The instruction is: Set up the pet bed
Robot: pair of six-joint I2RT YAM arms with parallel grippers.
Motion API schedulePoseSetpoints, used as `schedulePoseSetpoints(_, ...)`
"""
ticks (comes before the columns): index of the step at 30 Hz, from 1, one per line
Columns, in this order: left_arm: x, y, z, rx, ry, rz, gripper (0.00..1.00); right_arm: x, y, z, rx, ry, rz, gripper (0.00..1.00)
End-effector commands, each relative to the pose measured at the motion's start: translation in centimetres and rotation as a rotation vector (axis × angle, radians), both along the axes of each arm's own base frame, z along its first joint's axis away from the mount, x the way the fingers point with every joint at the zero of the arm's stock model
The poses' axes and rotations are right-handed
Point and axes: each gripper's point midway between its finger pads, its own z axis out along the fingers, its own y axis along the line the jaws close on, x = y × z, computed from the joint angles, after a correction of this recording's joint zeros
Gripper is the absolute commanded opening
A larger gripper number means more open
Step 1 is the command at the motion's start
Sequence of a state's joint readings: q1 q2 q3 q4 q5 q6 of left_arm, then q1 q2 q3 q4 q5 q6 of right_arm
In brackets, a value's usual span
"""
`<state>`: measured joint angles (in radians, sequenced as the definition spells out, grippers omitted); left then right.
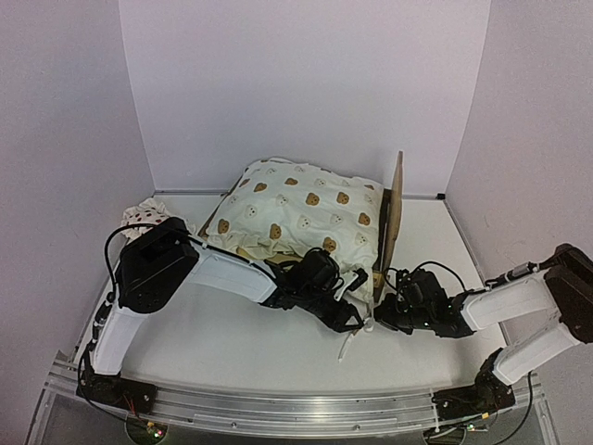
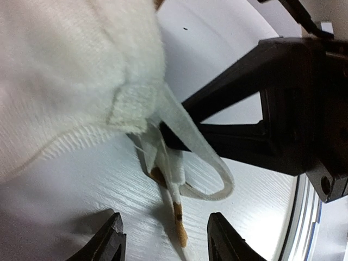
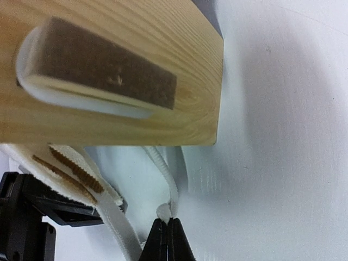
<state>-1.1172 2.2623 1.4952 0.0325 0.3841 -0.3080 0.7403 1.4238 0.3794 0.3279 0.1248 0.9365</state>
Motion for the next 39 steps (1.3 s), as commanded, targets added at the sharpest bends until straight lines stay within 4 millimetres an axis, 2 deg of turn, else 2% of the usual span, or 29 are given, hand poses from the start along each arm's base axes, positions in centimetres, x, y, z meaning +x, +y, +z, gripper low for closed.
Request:
schedulePoseSetpoints(1,-1.5,1.1,0.5,0.104,-0.069,-0.024,0.57,0.6,0.1,1.1,0.005,-0.037,0.0,0.0)
schedulePoseSetpoints(6,-2.5,1.0,-0.9,0.153,-0.09,-0.052,0.58,0.5,0.1,1.0,0.003,-0.034,-0.001,0.0)
schedulePoseSetpoints(9,-2.8,0.7,-1.5,0.179,-0.113,-0.049,0.54,0.5,0.1,1.0,0.004,-0.033,-0.002,0.0)
schedulePoseSetpoints(14,-1.9,0.8,-2.5,0.248,-0.172,0.001,0.37,0.4,0.0,1.0,0.004,-0.034,-0.002,0.0)
schedulePoseSetpoints(19,-1.8,0.9,-3.4,0.291,-0.226,0.026,0.26,0.3,0.0,1.0,0.007,-0.032,-0.004,0.0)
schedulePoseSetpoints(26,-1.8,1.1,-4.2,0.319,-0.254,0.041,0.0,0.3,-0.2,1.1,0.012,-0.034,-0.009,0.0)
schedulePoseSetpoints(32,-0.6,2.4,-2.9,0.331,-0.302,0.122,0.0,0.2,-0.6,1.7,0.008,-0.051,-0.019,0.0)
schedulePoseSetpoints(39,1.0,4.1,-1.4,0.36,-0.344,0.211,0.0,0.0,-2.2,2.6,-0.04,-0.091,-0.043,0.0)
